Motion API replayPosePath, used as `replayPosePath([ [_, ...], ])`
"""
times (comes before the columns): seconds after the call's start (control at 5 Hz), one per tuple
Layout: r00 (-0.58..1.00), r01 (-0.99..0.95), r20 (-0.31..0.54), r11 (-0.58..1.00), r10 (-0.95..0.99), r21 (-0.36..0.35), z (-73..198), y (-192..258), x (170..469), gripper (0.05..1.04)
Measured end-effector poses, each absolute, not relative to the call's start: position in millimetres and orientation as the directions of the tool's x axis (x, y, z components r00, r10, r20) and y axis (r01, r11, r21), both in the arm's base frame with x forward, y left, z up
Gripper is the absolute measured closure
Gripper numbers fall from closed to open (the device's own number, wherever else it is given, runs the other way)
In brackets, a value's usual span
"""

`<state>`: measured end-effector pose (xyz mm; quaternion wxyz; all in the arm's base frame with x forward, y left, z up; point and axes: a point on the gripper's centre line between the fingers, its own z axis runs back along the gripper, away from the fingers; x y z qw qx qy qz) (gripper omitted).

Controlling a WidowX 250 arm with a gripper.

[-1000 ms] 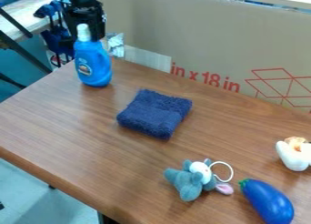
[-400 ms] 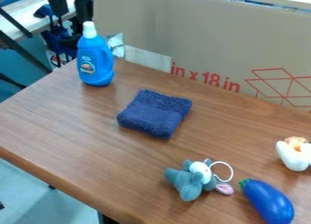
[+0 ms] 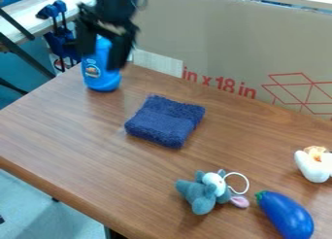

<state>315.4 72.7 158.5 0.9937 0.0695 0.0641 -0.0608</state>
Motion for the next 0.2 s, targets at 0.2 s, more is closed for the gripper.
replayPosePath([
  [0.2,0.957,0.234,-0.2,0.966,-0.21,0.108,126.1,36.0,302.3,0.082],
])
